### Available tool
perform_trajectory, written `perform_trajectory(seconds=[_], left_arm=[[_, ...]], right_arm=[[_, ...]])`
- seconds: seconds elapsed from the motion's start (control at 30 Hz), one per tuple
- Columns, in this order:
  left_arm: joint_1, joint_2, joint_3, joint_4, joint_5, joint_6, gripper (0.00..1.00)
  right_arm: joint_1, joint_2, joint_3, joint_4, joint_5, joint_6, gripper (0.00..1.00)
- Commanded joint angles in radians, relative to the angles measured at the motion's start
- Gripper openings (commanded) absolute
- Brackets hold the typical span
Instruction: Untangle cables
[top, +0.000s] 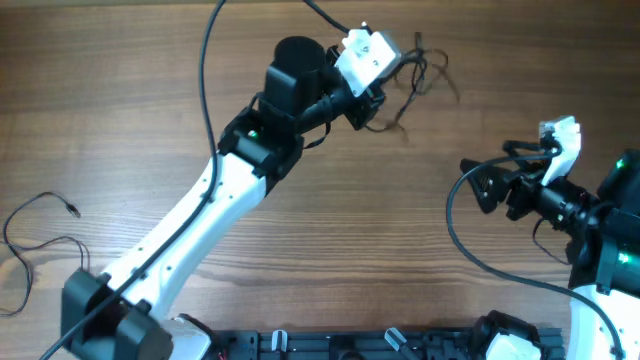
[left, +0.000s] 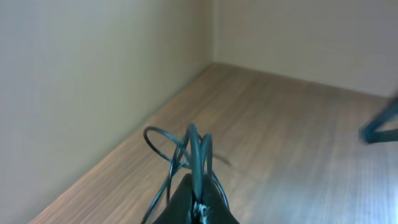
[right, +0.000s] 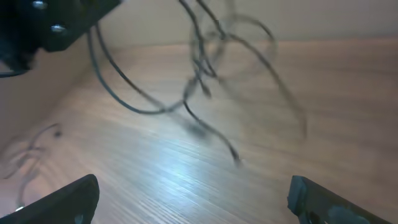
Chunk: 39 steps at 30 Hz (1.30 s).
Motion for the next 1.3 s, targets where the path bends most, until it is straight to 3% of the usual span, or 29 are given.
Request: perform_trajectory(seconds=[0.0, 0.1, 0.33, 0.63, 0.67, 0.7, 0.73, 0.8, 0.9, 0.93, 0.97, 1.07, 1.17, 1.27], left_arm=[[0.003, -0.069, 0.007, -0.025, 0.153, -0.013, 0.04], [0.003, -0.108, 0.007, -0.016, 0.245, -0.013, 0.04], [0.003, -0.216, 0.007, -0.013, 0.266, -0.013, 0.04], [0.003, -0.259, 0.007, 0.034, 0.515, -0.013, 0.04], [0.003, -0.259, 0.007, 0.038, 0.515, -0.013, 0.04], [0.003, -0.259, 0.007, 0.04, 0.515, -0.013, 0.04], [0.003, -0.259, 0.007, 0.04, 0.515, -0.013, 0.04], [0.003, -0.259, 0.007, 0.041, 0.515, -0.013, 0.04], [0.003, -0.259, 0.007, 0.04, 0.515, -0.013, 0.04], [0.003, -0.259, 0.007, 0.04, 0.515, -0.013, 0.04], [0.003, -0.259, 0.007, 0.04, 0.516, -0.014, 0.04], [0.003, -0.259, 0.007, 0.042, 0.521, -0.037, 0.04], [0.003, -0.259, 0.007, 0.045, 0.554, -0.039, 0.04], [-0.012, -0.259, 0.007, 0.066, 0.561, -0.039, 0.04]], right_arm=[[0.002, 0.006, -0.002, 0.037, -0.169, -0.047, 1.0], [0.002, 0.006, -0.002, 0.04, -0.167, -0.088, 0.99], [0.002, 0.006, -0.002, 0.036, -0.163, -0.099, 0.95], [0.002, 0.006, -0.002, 0.039, -0.191, -0.098, 0.93], [0.002, 0.006, -0.002, 0.039, -0.195, -0.098, 0.82], [0.002, 0.006, -0.002, 0.038, -0.195, -0.098, 0.53], [0.002, 0.006, -0.002, 0.037, -0.194, -0.095, 0.1], [0.002, 0.006, -0.002, 0.036, -0.193, -0.095, 0.04], [0.002, 0.006, -0.002, 0.037, -0.13, -0.076, 0.04], [0.002, 0.006, -0.002, 0.042, -0.13, -0.072, 0.2], [0.002, 0.006, -0.002, 0.056, -0.133, -0.073, 0.57], [0.002, 0.006, -0.002, 0.145, -0.134, -0.073, 0.82], [0.002, 0.006, -0.002, 0.213, -0.134, -0.073, 0.91], [0.002, 0.013, -0.002, 0.206, -0.134, -0.073, 0.92]])
